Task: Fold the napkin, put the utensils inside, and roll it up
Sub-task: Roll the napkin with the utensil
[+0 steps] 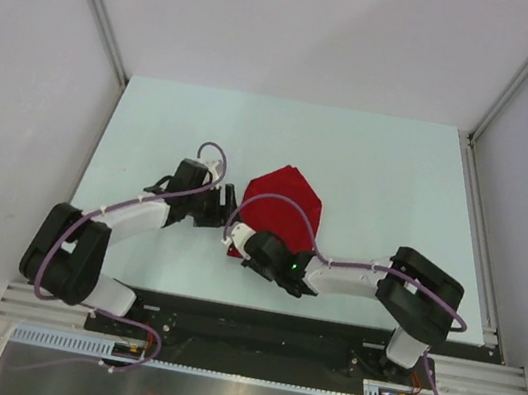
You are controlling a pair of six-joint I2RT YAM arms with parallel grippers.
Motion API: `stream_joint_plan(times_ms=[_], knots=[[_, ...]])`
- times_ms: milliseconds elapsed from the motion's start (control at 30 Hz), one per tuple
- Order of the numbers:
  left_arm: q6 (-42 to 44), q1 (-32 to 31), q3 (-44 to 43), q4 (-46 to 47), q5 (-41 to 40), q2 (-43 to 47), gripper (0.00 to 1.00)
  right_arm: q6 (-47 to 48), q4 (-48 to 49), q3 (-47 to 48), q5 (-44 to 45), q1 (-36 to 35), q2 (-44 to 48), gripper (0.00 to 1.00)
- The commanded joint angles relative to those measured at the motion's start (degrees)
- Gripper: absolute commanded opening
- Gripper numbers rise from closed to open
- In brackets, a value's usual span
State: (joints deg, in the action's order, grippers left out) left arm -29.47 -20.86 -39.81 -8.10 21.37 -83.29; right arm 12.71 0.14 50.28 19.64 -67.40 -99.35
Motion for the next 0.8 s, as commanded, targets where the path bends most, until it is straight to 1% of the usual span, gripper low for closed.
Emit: stream_joint_plan(times_ms=[0, 67, 100, 167, 267, 333, 367, 467, 600, 767], knots=[[-0.7, 0.7, 2.8, 0.9, -6.8, 7.0, 0.79, -4.8, -7.7, 2.0, -14.9, 5.1, 4.0, 0.00], [-0.8, 0.7, 5.0, 1.6, -8.7, 9.6, 0.79, -6.3, -7.8, 2.6, -18.8, 7.3, 4.6, 0.00], [-0.9, 0.7, 5.8, 1.9, -9.5, 10.8, 0.79, -6.6, -7.9, 2.9, -23.1, 8.5, 4.9, 0.00], [-0.8, 0.7, 8.2, 3.1, -10.6, 14.0, 0.79, -7.8, -7.9, 3.6, -26.9, 11.8, 4.8, 0.00], [-0.8, 0.0, 10.7, 6.0, -9.5, 17.2, 0.79, -9.0, -8.2, 5.0, -35.9, 15.6, 3.7, 0.00], [-0.3, -1.6, 11.3, 7.0, -9.1, 17.9, 0.79, -10.0, -8.9, 6.1, -40.4, 18.8, 2.0, 0.00], [-0.1, -2.3, 11.5, 7.7, -9.2, 18.3, 0.79, -11.1, -8.9, 7.0, -44.9, 19.7, 1.5, 0.00], [0.6, -4.3, 12.6, 10.4, -9.1, 18.9, 0.82, -12.1, -9.9, 9.1, -50.8, 22.7, -0.7, 0.00], [0.6, -5.6, 13.4, 13.1, -9.0, 18.1, 0.85, -12.1, -12.4, 12.1, -54.5, 24.5, -3.9, 0.00], [-0.9, -5.7, 10.5, 11.1, -11.6, 12.8, 0.86, -11.6, -13.2, 13.5, -56.5, 25.4, -7.6, 0.00]])
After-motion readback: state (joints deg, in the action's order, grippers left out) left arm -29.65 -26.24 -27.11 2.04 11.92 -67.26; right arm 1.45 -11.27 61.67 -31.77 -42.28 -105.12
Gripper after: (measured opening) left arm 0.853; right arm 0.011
